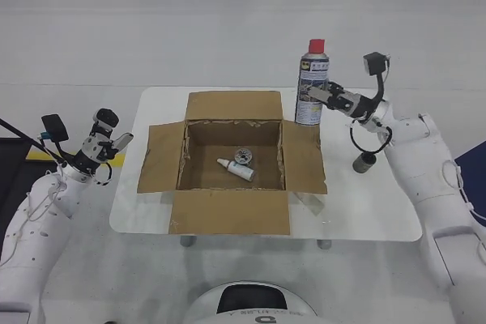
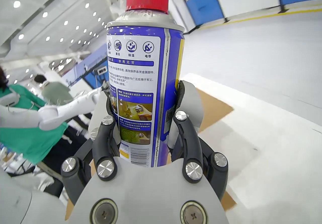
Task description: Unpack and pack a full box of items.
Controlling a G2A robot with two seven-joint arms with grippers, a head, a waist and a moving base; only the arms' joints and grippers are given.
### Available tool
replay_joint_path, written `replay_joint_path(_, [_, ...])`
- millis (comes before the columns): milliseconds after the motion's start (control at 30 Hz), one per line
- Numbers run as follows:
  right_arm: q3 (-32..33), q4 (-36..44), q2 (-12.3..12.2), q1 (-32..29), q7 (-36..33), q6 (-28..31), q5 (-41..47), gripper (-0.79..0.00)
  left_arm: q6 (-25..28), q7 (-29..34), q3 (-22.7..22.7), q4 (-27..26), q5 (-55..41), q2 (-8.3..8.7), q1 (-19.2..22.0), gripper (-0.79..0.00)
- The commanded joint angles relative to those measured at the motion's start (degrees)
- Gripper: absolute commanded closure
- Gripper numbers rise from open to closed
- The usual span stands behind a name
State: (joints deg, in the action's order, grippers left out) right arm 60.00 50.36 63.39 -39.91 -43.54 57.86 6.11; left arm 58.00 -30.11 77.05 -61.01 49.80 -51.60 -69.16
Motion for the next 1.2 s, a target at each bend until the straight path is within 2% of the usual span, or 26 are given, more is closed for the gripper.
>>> replay_joint_path(0, [-3.5,-0.1,1.1,1.8,-1.4,-0.4,-0.9,0.0,0.0,0.0,0.0,0.0,0.0,0.0,0.0,-0.785])
replay_joint_path(133, [-10.2,-1.1,3.7,5.1,-4.2,-1.3,-1.9,0.0,0.0,0.0,0.0,0.0,0.0,0.0,0.0,-0.785])
replay_joint_path(500, [-26.6,-5.7,10.2,11.3,-7.7,-4.8,-11.5,0.0,0.0,0.0,0.0,0.0,0.0,0.0,0.0,-0.785])
replay_joint_path(600, [-29.9,-8.1,11.9,13.1,-8.2,-5.6,-16.4,0.0,0.0,0.0,0.0,0.0,0.0,0.0,0.0,-0.785])
replay_joint_path(700, [-31.9,-10.3,13.7,13.9,-7.5,-5.6,-17.6,0.0,0.0,0.0,0.0,0.0,0.0,0.0,0.0,-0.785])
replay_joint_path(767, [-32.9,-11.4,14.7,14.3,-7.1,-5.6,-18.2,-0.237,0.0,0.0,0.0,0.0,0.0,0.0,0.0,-0.785])
replay_joint_path(833, [-33.7,-12.5,15.7,14.6,-6.9,-5.3,-18.3,-0.369,0.0,0.0,0.0,0.0,0.0,0.0,0.0,-0.785])
replay_joint_path(867, [-34.0,-13.1,16.1,14.7,-6.8,-5.1,-18.2,-0.616,0.0,0.0,0.0,0.0,0.0,0.0,0.0,-0.785])
replay_joint_path(900, [-34.3,-13.7,16.5,14.8,-6.9,-4.9,-18.1,-0.785,0.0,0.0,0.0,0.0,0.0,0.0,0.0,-0.785])
replay_joint_path(1167, [-36.3,-16.9,19.1,15.7,-7.1,-4.3,-17.2,-0.785,0.0,0.0,0.0,0.0,0.0,0.0,0.0,-0.785])
